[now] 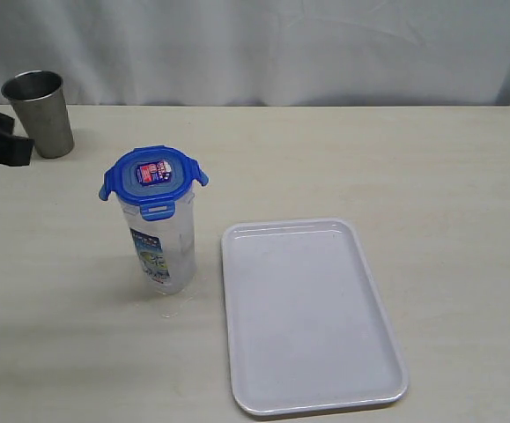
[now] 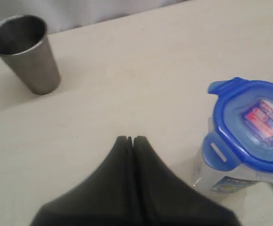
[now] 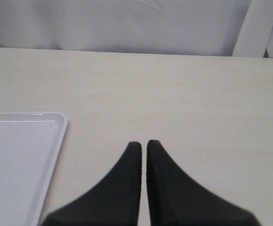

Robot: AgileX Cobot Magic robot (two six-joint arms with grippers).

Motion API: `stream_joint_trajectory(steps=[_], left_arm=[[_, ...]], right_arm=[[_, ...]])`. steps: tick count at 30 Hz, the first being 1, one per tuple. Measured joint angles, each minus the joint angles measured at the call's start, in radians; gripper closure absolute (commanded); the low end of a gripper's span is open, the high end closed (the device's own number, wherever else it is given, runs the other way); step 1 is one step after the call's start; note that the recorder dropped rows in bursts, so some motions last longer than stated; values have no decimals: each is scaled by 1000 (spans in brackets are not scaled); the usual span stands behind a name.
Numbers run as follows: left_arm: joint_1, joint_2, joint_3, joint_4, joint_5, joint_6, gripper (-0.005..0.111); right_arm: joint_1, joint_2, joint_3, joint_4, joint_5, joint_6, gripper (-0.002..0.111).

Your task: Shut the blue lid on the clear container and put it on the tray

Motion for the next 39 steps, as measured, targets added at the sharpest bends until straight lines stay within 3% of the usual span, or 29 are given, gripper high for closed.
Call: stream_joint_trajectory(steps=[7,11,14,17,21,25,30,34,39], left_arm=[[145,126,-15,-817,14,904,107],[284,198,-15,-1257,256,1359,107],[387,280,-15,-1437,485,1583,107],[446,366,-15,-1518,599,1718,107],[460,439,-15,-1545,611,1860,107],[460,462,-23,-1550,568,1887,107],[460,464,-61,-1540,518,1885,107],[460,464,-86,-1420,479,1829,107],[460,464,-88,-1228,525,1789,107]], right_arm=[[0,0,0,15,-2,0,104],[0,0,0,17,-2,0,104],[0,0,0,-6,-8,-9,104],[0,0,3,-74,-109,-28,104],[0,0,2,-52,-365,-37,104],[0,0,2,93,-618,51,104],[0,19,-69,76,-641,261,104],[0,212,-200,-241,-670,561,104],[0,624,-456,-930,-848,1200,104]])
